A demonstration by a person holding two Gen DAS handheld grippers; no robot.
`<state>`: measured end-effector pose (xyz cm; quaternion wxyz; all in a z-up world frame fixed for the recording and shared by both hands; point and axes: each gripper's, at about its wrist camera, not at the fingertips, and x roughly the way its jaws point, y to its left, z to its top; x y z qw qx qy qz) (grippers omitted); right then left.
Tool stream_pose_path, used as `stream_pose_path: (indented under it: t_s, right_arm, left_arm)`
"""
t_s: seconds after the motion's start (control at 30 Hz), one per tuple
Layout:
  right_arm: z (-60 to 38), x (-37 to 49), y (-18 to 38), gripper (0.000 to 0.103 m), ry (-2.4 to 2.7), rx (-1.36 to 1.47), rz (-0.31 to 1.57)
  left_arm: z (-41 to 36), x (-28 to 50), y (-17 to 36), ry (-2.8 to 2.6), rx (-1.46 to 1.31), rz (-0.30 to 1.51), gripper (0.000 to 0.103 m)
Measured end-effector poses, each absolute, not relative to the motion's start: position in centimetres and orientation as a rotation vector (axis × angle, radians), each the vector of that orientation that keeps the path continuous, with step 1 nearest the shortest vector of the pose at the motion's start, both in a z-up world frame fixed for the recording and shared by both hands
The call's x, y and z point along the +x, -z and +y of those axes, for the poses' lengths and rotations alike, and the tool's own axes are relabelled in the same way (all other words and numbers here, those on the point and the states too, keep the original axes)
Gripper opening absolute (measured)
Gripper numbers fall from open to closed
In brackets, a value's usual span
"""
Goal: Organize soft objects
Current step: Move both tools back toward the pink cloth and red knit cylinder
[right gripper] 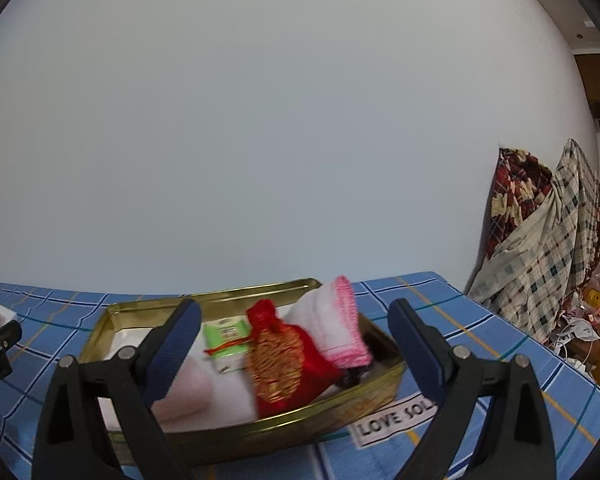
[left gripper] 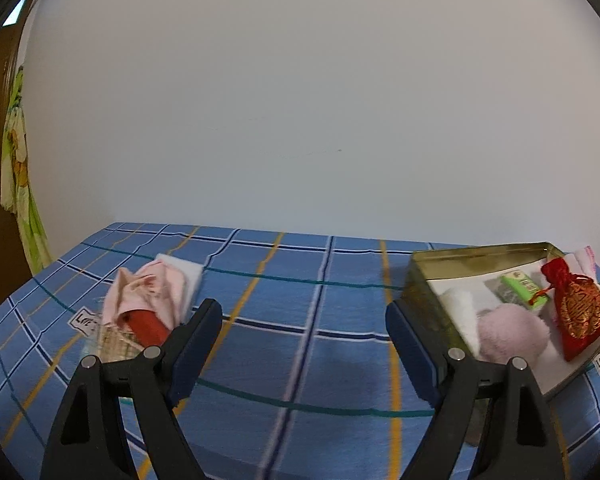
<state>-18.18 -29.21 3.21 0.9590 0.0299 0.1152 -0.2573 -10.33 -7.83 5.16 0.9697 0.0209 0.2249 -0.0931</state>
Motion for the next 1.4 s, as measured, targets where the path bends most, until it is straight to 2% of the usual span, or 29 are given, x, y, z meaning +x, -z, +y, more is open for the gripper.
stream_pose_path:
  t_s: [0.5,1.03,1.4]
  right_arm:
    - [-20.5,-15.0,-2.8,0.096,0.362,0.073,0.257]
    - [-9.7,-6.5,-1.7,0.096,0.112,0.09,0.35]
    - [-2.1,-0.9,-0.8,0.096,-0.063,0.075,0.435]
  left_arm:
    - [-0.5,-8.8,-4.8,0.122,0.033,0.48,0.086]
    - [13.7,-4.0,-4.2,-0.09,-0.08,0.533,0.086]
    - [19.6,-1.6,-3.6,-0.242,-0.132,0.565,0.086]
